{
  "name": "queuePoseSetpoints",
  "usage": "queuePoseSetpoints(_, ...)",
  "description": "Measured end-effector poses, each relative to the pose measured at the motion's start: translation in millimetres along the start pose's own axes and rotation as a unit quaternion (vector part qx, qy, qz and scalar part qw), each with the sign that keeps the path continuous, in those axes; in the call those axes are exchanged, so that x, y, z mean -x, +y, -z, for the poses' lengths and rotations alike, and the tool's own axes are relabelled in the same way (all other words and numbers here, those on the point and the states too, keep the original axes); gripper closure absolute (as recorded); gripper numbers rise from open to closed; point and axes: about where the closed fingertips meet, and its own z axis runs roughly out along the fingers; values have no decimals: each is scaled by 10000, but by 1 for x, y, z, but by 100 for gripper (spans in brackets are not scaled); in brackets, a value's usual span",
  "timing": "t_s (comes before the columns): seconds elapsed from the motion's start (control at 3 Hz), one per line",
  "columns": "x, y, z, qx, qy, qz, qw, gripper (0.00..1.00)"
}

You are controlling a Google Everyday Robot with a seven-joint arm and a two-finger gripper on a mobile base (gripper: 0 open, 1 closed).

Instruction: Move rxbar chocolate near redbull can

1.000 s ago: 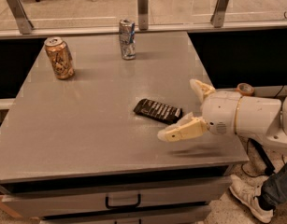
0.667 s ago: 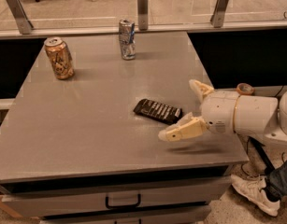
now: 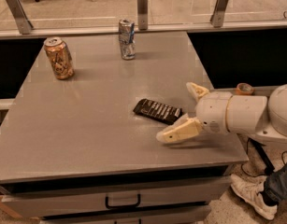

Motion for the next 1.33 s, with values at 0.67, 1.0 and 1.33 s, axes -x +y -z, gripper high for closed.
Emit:
queuePoseSetpoints(0.67,-11,-6,-14,-9,163,-12,9999,18)
queuePoseSetpoints(1.0,-16,-6,-19,14,201,-45,9998,41)
queuePoseSetpoints(1.33,-13,-6,-18,14,200,-45,9998,65)
